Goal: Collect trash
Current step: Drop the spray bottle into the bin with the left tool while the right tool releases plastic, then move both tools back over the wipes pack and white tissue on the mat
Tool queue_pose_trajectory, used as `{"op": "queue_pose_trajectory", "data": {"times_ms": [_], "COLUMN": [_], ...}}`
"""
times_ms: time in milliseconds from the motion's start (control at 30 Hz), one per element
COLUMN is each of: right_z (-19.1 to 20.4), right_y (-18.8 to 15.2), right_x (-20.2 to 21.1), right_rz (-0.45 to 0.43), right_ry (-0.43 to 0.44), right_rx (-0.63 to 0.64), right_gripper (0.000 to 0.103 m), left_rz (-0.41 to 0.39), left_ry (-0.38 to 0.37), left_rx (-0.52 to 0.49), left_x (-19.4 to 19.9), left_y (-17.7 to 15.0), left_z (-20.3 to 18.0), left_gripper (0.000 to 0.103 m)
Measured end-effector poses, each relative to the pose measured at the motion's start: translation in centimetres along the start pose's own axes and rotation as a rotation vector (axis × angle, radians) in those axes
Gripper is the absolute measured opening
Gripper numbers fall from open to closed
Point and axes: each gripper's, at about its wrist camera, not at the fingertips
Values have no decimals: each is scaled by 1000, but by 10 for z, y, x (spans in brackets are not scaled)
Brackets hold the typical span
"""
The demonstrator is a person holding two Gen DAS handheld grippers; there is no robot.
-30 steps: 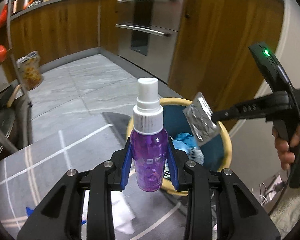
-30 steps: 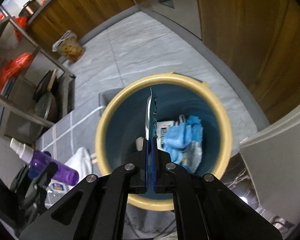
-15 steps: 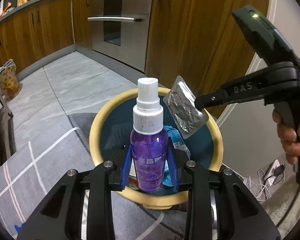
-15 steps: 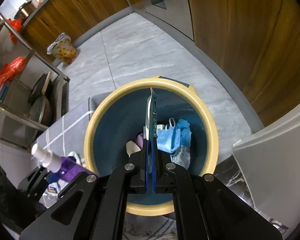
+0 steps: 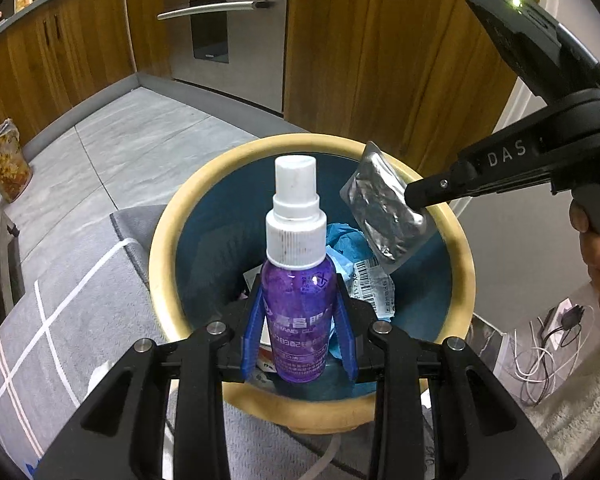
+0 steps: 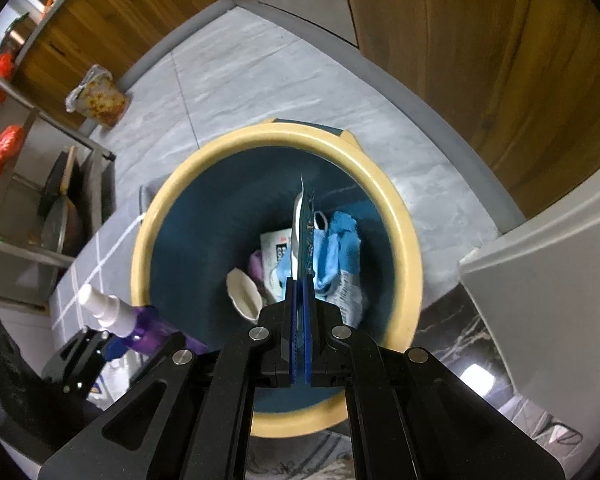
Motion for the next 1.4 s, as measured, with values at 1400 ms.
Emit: {"op": "queue_pose_trajectory", "data": {"times_ms": [1400], "right_z": [16], "right_y": [9], "right_x": [11], "right_rz": [-79], "right_ry": [-37], "right_rx": [41], "right_gripper": [43], "left_rz": [-78], "left_ry": [73], "left_rx": [118], "left_x": [34], "left_y": [-10], "left_z": [28], "left_gripper": [54]}}
Point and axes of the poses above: each gripper's, at about its wrist camera, not at the fingertips, and x roughly against the way its jaws point, z to its left, y to its top, and after that the axes turned 10 degrees about x, right-handed
